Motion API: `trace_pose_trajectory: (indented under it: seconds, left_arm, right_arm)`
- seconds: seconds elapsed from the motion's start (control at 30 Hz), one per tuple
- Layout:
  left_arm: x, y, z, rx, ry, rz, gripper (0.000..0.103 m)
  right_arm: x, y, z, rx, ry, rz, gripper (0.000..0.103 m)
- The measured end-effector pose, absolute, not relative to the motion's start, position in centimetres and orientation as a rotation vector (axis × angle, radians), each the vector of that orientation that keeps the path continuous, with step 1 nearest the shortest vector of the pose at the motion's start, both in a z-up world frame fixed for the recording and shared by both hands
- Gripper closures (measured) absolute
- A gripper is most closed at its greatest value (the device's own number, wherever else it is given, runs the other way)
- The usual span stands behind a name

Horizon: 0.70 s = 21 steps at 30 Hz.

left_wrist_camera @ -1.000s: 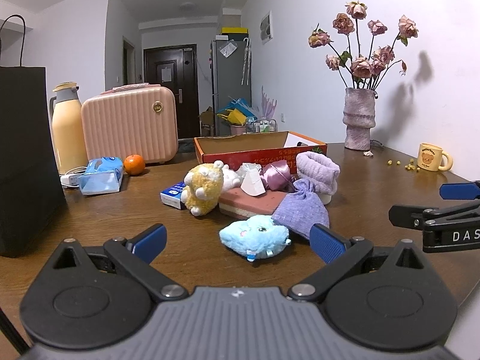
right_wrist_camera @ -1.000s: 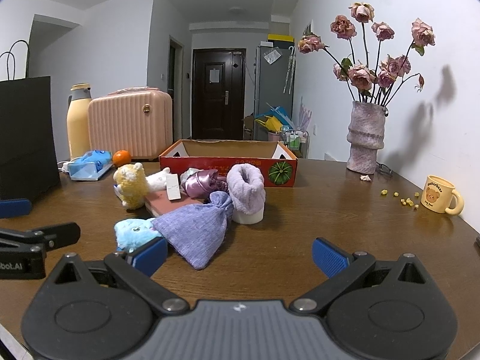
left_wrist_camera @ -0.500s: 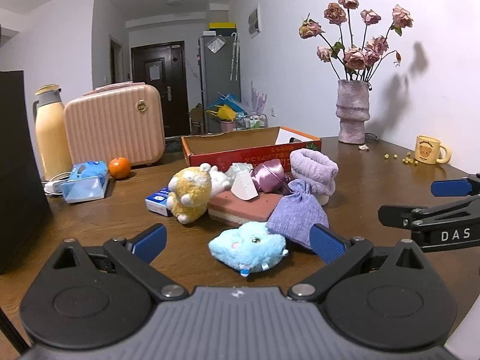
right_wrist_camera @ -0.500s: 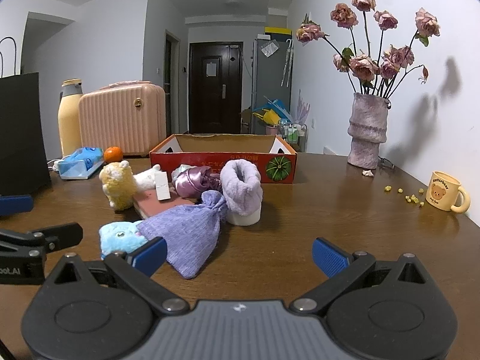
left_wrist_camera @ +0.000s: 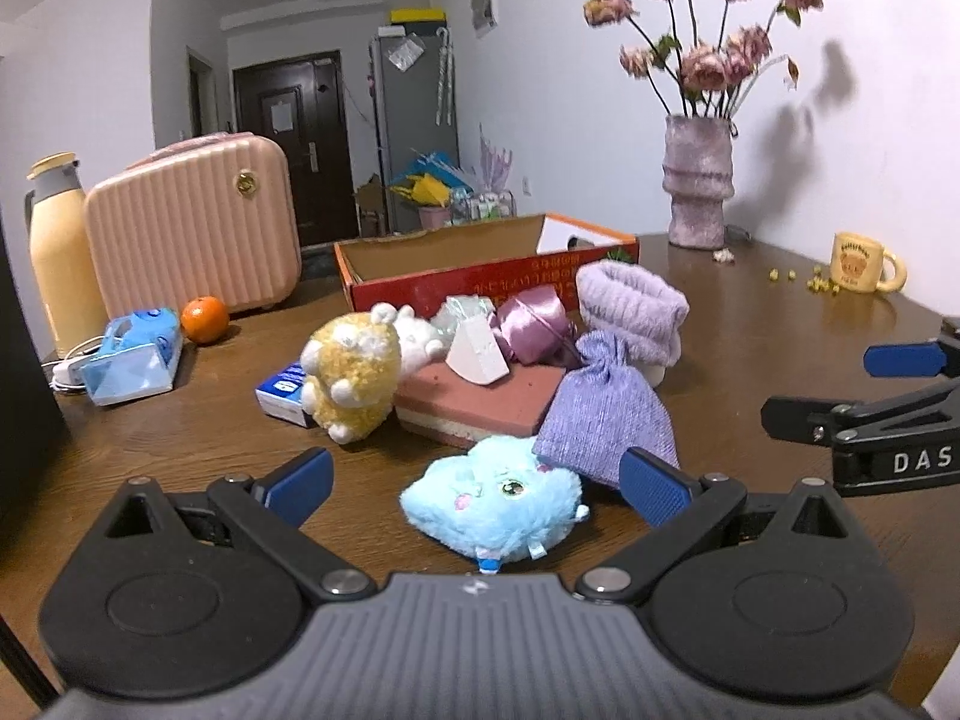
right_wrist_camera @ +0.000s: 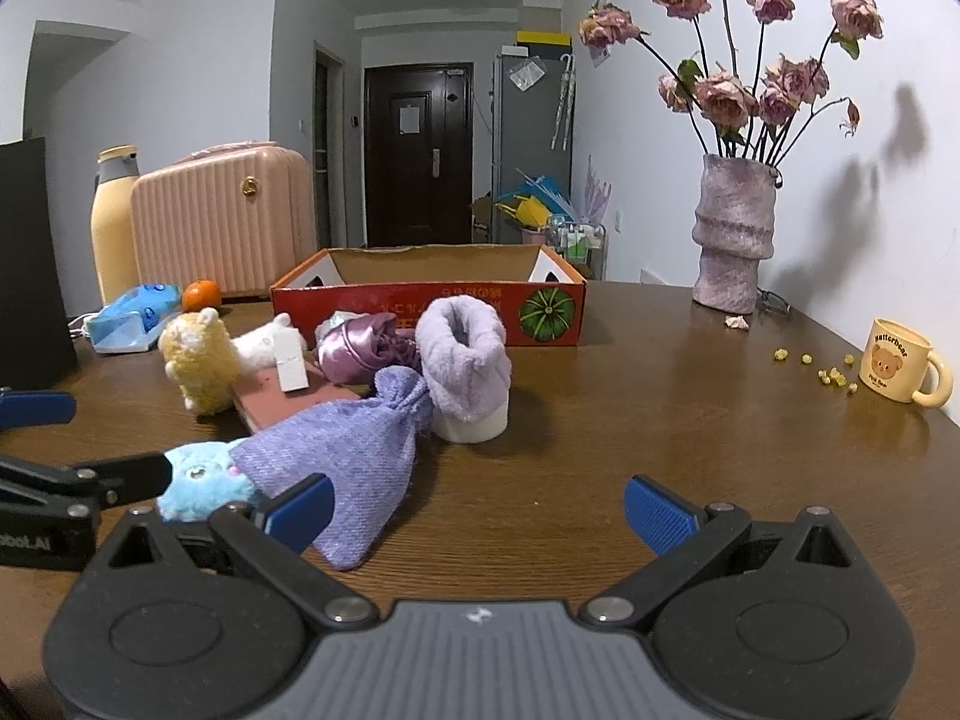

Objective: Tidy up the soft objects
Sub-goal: 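Lower the left gripper onto the light-blue plush and close it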

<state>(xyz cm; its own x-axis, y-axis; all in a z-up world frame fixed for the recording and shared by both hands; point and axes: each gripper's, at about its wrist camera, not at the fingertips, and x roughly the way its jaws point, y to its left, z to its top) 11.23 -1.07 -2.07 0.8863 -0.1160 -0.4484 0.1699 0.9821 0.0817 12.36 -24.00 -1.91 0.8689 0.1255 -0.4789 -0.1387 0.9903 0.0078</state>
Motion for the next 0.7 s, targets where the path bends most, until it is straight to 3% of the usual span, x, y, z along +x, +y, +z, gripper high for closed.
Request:
trace_pose_trajectory:
  seconds: [0.7]
  left_arm:
    - [19.4,-1.9,-5.7,0.149,0.673,-0.187,0.000]
  right_arm:
    - [16.2,-24.1,-3.9,-0.017,0.563,0.106,0.000]
